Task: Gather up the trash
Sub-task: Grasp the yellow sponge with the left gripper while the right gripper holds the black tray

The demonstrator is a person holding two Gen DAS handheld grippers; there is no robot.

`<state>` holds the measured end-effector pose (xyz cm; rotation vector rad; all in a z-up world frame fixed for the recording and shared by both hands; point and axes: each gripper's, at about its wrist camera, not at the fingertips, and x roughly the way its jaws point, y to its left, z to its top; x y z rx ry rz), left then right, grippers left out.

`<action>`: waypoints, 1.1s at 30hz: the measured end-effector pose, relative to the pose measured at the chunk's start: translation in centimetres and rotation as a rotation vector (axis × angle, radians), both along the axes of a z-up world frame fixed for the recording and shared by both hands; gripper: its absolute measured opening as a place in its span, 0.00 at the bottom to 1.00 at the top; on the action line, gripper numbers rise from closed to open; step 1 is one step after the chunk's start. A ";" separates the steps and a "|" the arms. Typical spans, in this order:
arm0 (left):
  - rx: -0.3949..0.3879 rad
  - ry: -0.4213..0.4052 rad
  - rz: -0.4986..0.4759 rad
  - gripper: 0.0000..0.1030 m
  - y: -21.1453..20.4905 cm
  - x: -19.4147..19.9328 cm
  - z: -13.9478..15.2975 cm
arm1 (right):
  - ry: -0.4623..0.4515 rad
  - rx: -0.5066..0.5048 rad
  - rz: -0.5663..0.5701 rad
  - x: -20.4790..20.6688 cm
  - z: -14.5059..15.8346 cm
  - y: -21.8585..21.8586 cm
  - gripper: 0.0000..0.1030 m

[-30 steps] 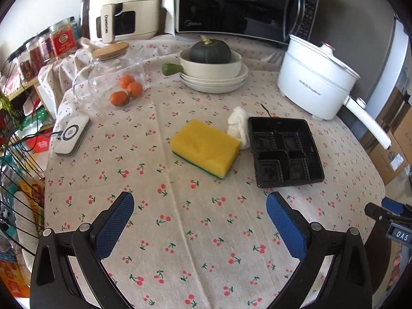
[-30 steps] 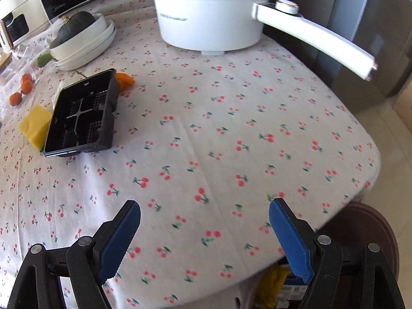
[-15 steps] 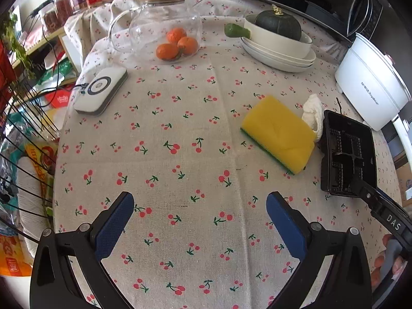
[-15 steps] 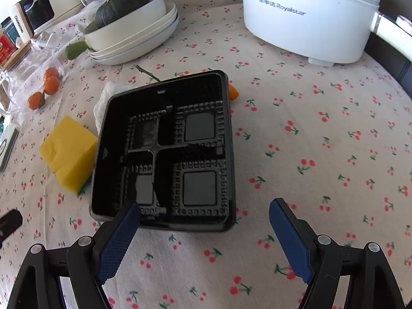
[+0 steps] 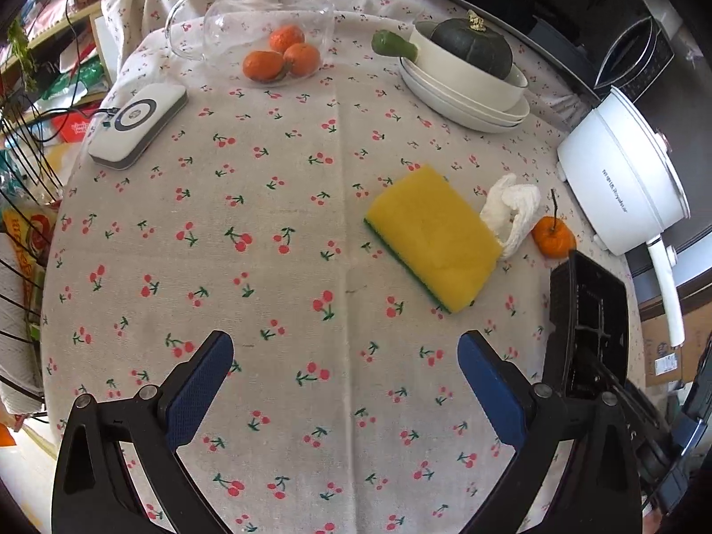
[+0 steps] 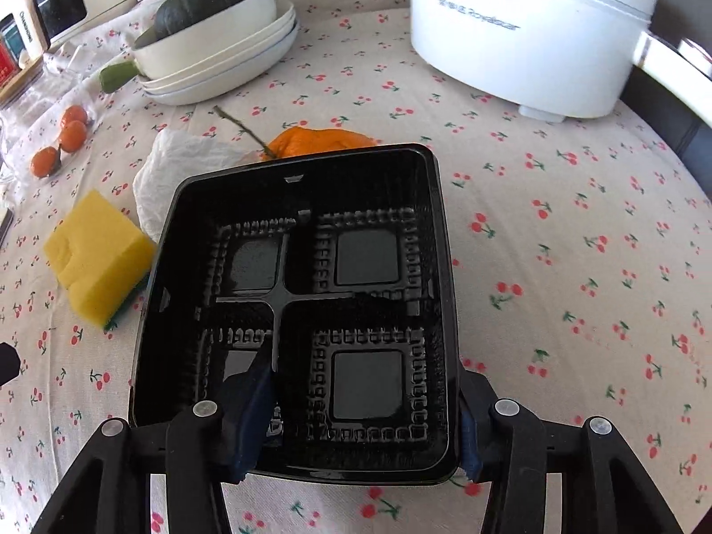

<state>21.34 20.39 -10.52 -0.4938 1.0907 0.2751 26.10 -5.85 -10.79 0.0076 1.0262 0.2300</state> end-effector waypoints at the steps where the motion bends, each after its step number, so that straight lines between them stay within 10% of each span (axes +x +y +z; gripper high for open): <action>1: -0.005 -0.014 0.008 0.98 0.0 0.6 0.2 | 0.002 0.016 -0.014 -0.2 0.4 -1.0 0.56; 16: 0.150 0.019 0.106 0.86 -3.7 10.8 -1.0 | -0.044 -0.015 -0.032 -1.4 3.0 -9.9 0.56; 33: 0.043 0.068 -0.168 0.66 -6.1 3.7 -2.0 | -0.029 0.034 -0.086 -6.1 4.4 -14.6 0.56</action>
